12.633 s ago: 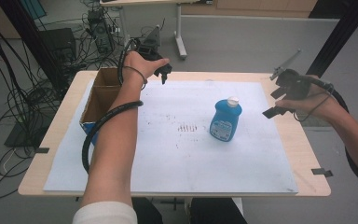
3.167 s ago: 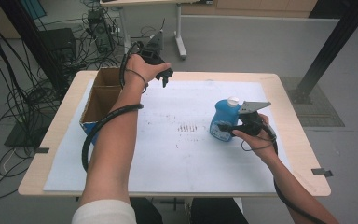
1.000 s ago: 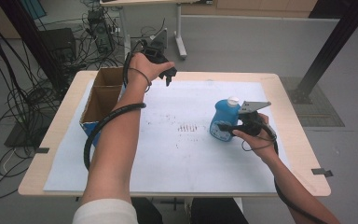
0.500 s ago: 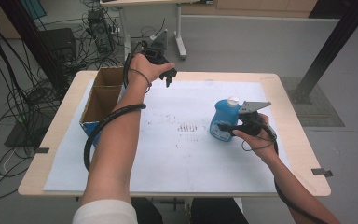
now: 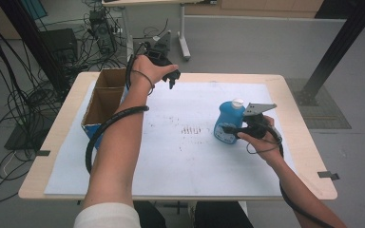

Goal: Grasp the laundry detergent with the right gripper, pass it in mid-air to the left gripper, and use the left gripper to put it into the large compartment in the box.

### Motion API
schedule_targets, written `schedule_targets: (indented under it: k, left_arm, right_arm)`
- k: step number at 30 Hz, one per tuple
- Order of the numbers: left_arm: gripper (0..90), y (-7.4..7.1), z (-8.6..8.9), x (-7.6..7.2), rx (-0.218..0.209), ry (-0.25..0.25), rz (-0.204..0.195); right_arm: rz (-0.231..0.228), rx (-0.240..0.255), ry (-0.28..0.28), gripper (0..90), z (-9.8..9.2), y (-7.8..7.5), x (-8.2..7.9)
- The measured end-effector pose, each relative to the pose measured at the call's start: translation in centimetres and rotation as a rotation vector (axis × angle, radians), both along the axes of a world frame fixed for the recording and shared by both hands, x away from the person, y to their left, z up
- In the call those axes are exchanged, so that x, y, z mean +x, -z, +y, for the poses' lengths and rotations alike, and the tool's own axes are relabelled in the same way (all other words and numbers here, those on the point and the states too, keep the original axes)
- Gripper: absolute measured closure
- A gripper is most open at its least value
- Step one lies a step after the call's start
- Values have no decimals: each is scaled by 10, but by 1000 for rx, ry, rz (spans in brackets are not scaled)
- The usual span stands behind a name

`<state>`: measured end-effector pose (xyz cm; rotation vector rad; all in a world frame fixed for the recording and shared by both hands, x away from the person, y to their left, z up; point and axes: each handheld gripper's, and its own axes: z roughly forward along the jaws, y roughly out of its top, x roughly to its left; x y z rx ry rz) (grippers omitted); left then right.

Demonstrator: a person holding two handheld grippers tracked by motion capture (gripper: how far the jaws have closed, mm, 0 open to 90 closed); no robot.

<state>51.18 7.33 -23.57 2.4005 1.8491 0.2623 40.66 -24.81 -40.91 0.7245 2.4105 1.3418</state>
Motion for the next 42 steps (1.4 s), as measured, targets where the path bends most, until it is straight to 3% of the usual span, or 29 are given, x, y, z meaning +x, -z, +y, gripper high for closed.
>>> schedule_targets:
  k: [17, 27, 34, 40, 42]
  left_arm:
    - [50, 1, 0, -2, 6, 17, 8]
    - [50, -6, 3, -6, 0, 30, 0]
    - [49, -17, 2, -10, -16, 77, -14]
    - [49, -29, 0, -13, -14, 127, -26]
    - [49, -34, 0, -14, -17, 147, -30]
  right_arm:
    - [5, -3, 1, 445, 0, -1, 0]
    - [15, -10, -1, 445, 1, -2, 2]
    - [34, -17, -10, 445, 2, -6, 4]
    - [41, -19, -11, 445, 4, -15, 7]
    - [42, -26, -10, 445, 4, -25, 10]
